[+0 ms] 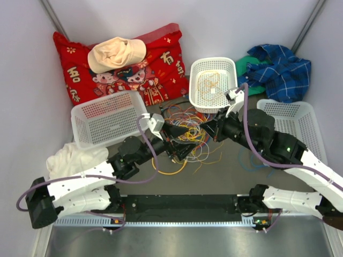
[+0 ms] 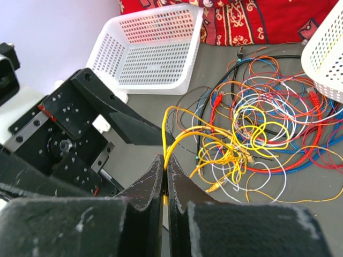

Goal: Untangle the cables

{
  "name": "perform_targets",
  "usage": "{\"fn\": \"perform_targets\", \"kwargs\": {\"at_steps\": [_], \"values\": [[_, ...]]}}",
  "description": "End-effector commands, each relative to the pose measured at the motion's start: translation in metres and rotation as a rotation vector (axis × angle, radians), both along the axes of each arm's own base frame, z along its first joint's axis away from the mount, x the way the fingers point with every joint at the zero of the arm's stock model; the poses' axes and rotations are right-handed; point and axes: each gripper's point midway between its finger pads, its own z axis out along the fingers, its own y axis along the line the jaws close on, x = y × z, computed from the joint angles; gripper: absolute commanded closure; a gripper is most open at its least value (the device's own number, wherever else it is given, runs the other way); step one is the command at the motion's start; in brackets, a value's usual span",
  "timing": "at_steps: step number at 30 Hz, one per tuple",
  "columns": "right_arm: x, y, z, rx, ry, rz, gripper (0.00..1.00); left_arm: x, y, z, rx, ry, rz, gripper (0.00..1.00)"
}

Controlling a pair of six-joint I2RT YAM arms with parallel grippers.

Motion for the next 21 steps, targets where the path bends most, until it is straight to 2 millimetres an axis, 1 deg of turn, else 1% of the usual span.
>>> {"fn": "perform_targets", "kwargs": {"at_steps": [1,3,5,6,9,10,11,12,13,14,15,16,17,18,19,20,21], "values": [[-0.007,0.002,0.023,0.067,-0.02,0.022,1.0,-0.024,-0.02,0.037,-0.071,-0.136,-0.141,0.08],[-0.008,0.003,0.023,0.072,-0.015,0.025,1.0,-0.025,-0.028,0.028,-0.049,-0.133,-0.155,0.08],[-0.009,0.005,0.022,0.077,-0.011,0.033,1.0,-0.024,-0.032,0.021,-0.032,-0.127,-0.156,0.08],[-0.01,0.006,0.023,0.084,-0.006,0.039,1.0,-0.022,-0.036,0.014,-0.015,-0.121,-0.156,0.08],[-0.012,0.007,0.024,0.093,0.0,0.048,1.0,-0.017,-0.042,0.002,0.026,-0.112,-0.153,0.19],[-0.013,0.007,0.025,0.098,0.0,0.054,1.0,-0.017,-0.044,-0.002,0.04,-0.107,-0.158,0.33],[-0.013,0.007,0.026,0.101,-0.002,0.055,1.0,-0.015,-0.047,-0.008,0.058,-0.103,-0.16,0.41],[-0.015,0.007,0.028,0.106,-0.002,0.061,1.0,-0.015,-0.049,-0.01,0.064,-0.103,-0.162,0.5],[-0.015,0.006,0.03,0.111,-0.006,0.061,1.0,-0.014,-0.05,-0.01,0.068,-0.106,-0.161,0.77],[-0.016,0.006,0.031,0.112,-0.007,0.061,1.0,-0.011,-0.05,-0.014,0.081,-0.094,-0.147,0.9],[-0.016,0.004,0.031,0.109,-0.006,0.06,1.0,-0.009,-0.05,-0.011,0.079,-0.096,-0.139,1.0],[-0.018,0.001,0.035,0.118,-0.014,0.059,0.98,-0.007,-0.049,-0.009,0.082,-0.095,-0.123,1.0],[-0.018,-0.001,0.038,0.122,-0.019,0.058,0.87,-0.004,-0.045,-0.005,0.085,-0.094,-0.097,1.0],[-0.018,-0.004,0.04,0.12,-0.028,0.047,0.51,-0.001,-0.042,0.005,0.07,-0.086,-0.079,1.0],[-0.019,-0.009,0.041,0.12,-0.034,0.039,0.37,0.002,-0.039,0.013,0.054,-0.06,-0.058,1.0],[-0.02,-0.014,0.043,0.117,-0.042,0.033,0.26,0.005,-0.033,0.014,0.066,-0.012,-0.05,1.0],[-0.019,-0.02,0.049,0.121,-0.054,0.01,0.08,0.007,-0.031,0.037,0.041,-0.015,-0.05,1.0]]}}
